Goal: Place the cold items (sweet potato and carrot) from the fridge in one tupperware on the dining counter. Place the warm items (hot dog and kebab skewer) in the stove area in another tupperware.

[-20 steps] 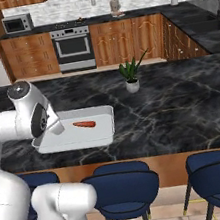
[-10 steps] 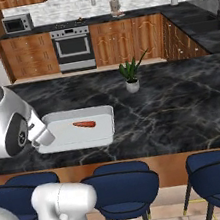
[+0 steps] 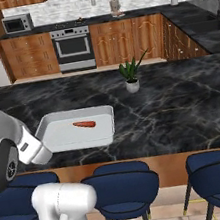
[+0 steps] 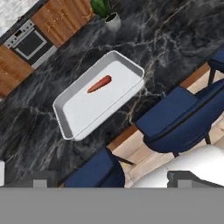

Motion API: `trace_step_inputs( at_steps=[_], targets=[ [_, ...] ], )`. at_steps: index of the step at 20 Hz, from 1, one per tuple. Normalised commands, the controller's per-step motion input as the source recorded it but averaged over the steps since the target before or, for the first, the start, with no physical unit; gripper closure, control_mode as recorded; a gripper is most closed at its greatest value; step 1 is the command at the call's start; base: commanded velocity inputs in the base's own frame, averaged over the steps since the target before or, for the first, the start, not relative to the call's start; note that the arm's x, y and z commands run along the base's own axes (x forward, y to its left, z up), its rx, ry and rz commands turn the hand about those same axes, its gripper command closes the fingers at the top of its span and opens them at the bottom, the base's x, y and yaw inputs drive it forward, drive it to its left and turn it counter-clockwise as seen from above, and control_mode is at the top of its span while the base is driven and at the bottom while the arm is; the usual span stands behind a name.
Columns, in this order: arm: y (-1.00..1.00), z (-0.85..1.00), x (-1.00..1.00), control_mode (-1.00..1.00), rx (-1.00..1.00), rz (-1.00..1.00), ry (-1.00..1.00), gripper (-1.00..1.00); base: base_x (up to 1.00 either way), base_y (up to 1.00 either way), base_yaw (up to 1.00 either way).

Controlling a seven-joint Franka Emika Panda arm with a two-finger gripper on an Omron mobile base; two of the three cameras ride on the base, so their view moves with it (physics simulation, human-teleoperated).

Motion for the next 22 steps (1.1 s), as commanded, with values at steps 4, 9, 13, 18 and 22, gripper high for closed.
trace_step_inputs(
  at_steps=[4, 9, 13, 18, 22],
  targets=[
    [0.00, 0.00, 0.00, 1.00, 0.00, 0.00, 0.00, -1.00, -0.64, 0.09, 0.00],
    [0.00, 0.00, 0.00, 1.00, 0.00, 0.00, 0.00, -1.00, -0.67, 0.85, 0.05],
    [0.00, 0.00, 0.00, 1.00, 0.00, 0.00, 0.00, -1.00, -0.43, 1.00, 0.11],
    [0.00, 0.00, 0.00, 1.00, 0.00, 0.00, 0.00, -1.00, -0.20, 1.00, 0.17],
    [0.00, 0.00, 0.00, 1.00, 0.00, 0.00, 0.00, -1.00, -0.09, 1.00, 0.15]
  ],
)
